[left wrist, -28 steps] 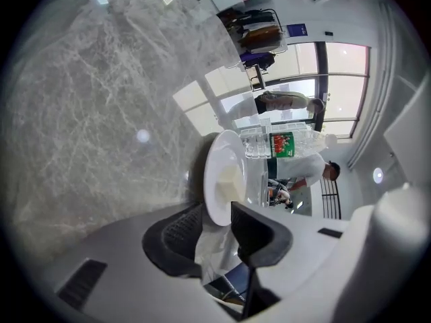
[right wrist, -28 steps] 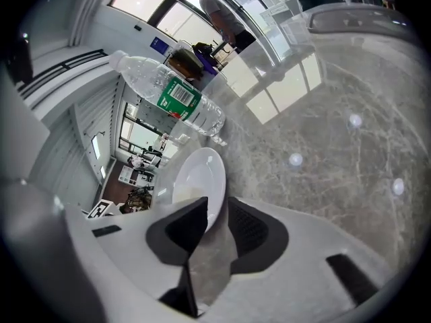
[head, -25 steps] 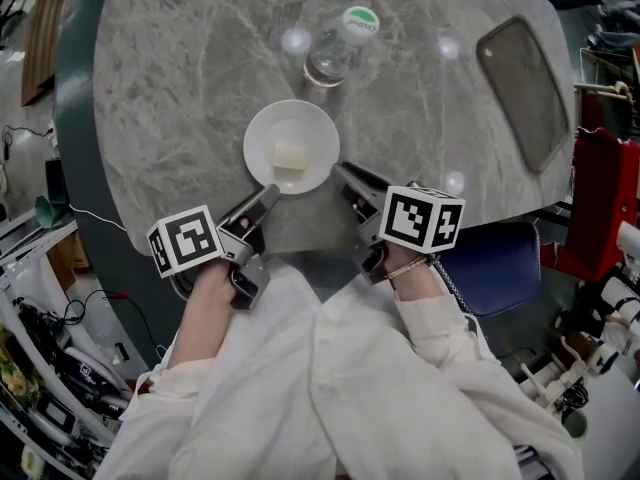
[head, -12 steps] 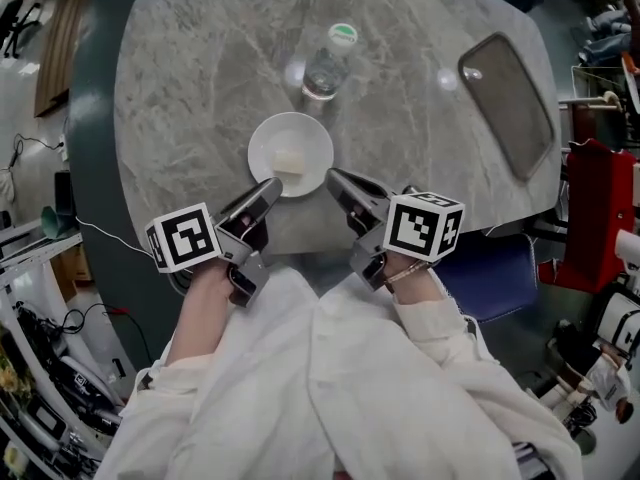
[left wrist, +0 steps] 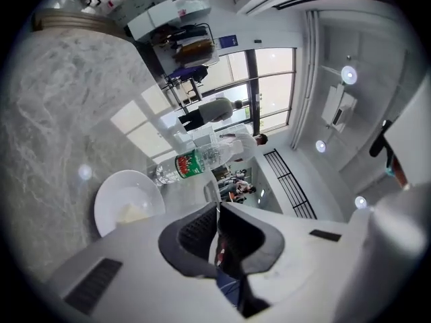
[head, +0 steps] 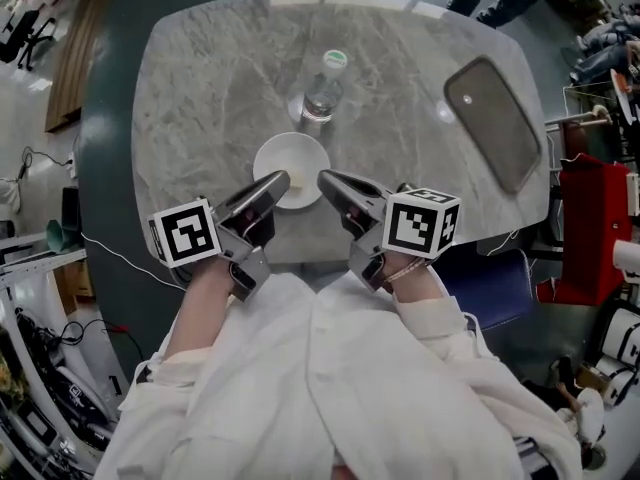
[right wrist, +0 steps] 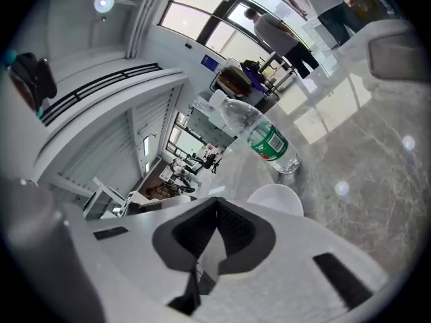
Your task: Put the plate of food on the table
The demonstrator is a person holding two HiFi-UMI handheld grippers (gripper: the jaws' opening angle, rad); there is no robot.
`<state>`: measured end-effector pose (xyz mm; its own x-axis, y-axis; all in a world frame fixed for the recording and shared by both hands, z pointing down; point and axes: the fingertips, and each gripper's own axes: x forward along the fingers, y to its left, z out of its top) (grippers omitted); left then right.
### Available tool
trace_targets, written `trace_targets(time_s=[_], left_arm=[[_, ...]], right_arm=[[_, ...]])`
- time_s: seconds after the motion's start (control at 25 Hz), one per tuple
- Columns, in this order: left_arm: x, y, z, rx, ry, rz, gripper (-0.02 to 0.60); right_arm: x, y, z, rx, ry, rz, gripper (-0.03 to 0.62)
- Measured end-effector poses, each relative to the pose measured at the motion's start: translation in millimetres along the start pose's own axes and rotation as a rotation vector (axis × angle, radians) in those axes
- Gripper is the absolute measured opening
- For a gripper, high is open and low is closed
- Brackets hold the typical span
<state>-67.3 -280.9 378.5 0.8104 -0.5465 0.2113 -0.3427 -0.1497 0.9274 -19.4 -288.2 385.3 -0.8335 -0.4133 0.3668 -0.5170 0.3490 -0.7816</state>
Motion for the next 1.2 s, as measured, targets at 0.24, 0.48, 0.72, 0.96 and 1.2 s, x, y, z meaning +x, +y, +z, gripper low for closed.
trace_targets(time_s=[0.24, 0.48, 0.72, 0.96, 1.2], left_arm=[[-0.4, -14.4, 6.3, 0.077, -0.018, -0.021, 0.025], [1.6, -21.4, 3.2, 0.105, -0.014, -0.035, 0.025], [3.4, -23.2, -1.4, 0.114, 0.003, -0.027, 0.025], [4.3, -21.2, -6.4, 0.111, 0.023, -0.018, 0.025], [3.4, -19.0, -14.0, 0.116, 0.053, -0.006, 0.025]], right_arm=[[0.2, 16.9, 3.9, -0.049, 0.005, 0.049, 0.002], [-2.9, 29.8, 5.2, -0.093, 0.033, 0.110, 0.002], [-7.7, 36.8, 5.7, -0.148, 0.070, 0.136, 0.002], [-10.6, 33.8, 2.4, -0.174, 0.092, 0.128, 0.002], [-9.2, 33.8, -5.3, -0.226, 0.141, 0.114, 0.002]])
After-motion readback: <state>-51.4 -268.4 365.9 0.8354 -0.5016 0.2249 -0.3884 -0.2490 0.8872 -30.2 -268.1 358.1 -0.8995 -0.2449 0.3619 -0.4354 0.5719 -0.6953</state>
